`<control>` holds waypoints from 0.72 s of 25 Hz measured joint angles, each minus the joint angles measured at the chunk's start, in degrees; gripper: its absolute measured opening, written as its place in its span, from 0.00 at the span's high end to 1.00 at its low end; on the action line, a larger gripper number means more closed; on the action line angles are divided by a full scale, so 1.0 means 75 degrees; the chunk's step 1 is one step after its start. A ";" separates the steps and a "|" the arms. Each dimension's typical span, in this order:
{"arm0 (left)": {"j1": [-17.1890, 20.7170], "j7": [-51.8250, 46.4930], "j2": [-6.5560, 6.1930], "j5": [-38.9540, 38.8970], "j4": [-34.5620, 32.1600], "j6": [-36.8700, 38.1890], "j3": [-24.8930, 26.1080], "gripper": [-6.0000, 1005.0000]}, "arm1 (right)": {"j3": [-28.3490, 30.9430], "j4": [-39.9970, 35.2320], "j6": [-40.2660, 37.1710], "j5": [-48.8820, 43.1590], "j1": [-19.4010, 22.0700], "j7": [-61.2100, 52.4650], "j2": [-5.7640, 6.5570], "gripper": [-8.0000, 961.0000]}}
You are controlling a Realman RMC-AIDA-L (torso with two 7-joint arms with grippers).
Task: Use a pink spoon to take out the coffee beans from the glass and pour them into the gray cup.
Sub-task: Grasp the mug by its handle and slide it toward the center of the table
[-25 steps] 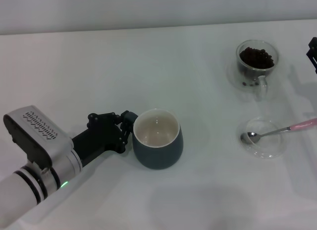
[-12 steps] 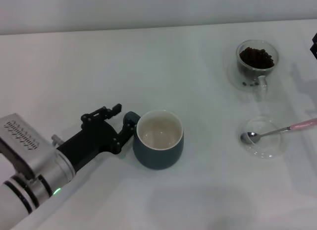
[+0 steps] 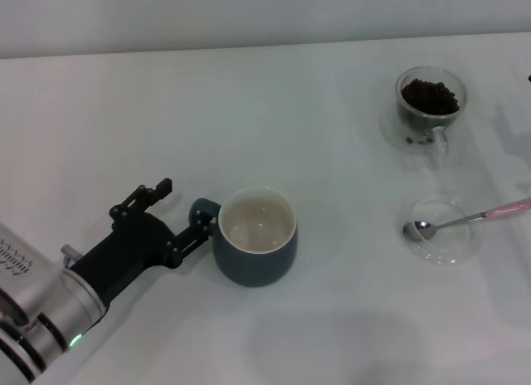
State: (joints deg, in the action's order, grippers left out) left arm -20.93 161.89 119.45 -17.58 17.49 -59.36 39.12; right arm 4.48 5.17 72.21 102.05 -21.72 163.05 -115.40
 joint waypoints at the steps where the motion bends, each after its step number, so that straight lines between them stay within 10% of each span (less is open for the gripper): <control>1: 0.0033 0.0000 -0.0003 0.0000 0.0000 -0.0003 0.0031 0.31 | 0.0000 0.0000 0.0002 0.0000 0.0007 -0.0001 0.0000 0.12; 18: 0.0457 0.0000 0.0026 0.0020 0.0025 -0.0340 0.0154 0.24 | -0.0066 -0.0013 0.0595 -0.0071 0.0436 -0.0002 0.0024 0.12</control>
State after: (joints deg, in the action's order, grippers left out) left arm -17.50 161.89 119.65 -17.43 17.67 -61.91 40.27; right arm 3.99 5.08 76.68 101.51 -18.45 163.04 -115.22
